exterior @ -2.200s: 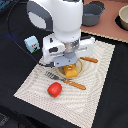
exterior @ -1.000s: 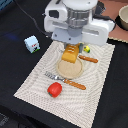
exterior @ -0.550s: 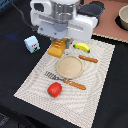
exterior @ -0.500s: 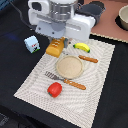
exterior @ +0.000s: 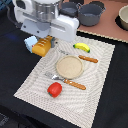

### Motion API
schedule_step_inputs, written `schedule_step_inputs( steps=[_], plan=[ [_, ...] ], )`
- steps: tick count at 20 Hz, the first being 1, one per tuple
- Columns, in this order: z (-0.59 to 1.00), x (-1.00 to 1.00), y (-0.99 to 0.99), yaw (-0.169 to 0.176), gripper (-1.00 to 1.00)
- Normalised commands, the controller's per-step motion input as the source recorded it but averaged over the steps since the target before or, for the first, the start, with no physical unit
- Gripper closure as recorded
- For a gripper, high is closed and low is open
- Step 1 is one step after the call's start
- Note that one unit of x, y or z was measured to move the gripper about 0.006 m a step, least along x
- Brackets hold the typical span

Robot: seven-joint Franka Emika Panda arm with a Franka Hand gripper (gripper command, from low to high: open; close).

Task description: Interact with the objects in diverse but meaningful ways.

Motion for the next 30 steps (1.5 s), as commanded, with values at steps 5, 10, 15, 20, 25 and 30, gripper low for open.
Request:
schedule_step_inputs(
  steps=[5,10,15,20,25,30],
  plan=[
    [-0.51,-0.70,-0.29,0.047,1.00],
    [-0.48,-0.46,-0.05,0.194,1.00],
    [-0.23,-0.38,-0.01,0.226,1.00],
    [0.00,-0.68,-0.27,0.048,1.00],
    [0.01,-0.75,-0.38,0.000,1.00],
    [-0.16,-0.71,-0.19,0.029,1.00]
  ],
)
